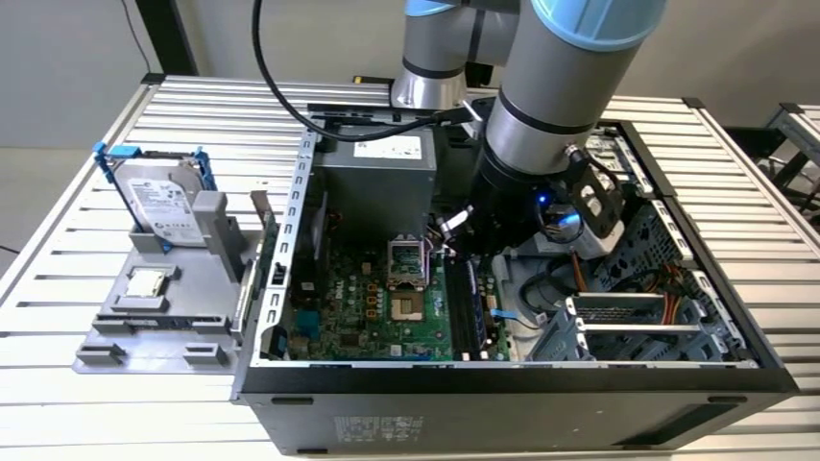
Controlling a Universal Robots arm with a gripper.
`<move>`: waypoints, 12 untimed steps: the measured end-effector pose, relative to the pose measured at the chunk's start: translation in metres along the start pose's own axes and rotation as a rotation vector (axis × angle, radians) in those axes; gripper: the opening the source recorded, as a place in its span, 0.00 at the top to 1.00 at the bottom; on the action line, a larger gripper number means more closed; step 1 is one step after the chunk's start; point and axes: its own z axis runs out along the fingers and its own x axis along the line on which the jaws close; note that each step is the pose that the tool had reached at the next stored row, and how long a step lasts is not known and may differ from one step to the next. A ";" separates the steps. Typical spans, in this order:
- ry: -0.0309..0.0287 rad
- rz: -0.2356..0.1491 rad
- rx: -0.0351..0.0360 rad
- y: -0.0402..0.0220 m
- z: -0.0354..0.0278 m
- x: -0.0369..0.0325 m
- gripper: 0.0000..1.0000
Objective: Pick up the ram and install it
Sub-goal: 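Press down the ram until it locks into place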
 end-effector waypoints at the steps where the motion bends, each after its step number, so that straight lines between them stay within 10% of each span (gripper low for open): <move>1: 0.0007 -0.007 0.0008 0.0000 0.0000 0.0000 1.00; 12: 0.0086 -0.134 0.0026 0.0001 -0.0009 0.0001 1.00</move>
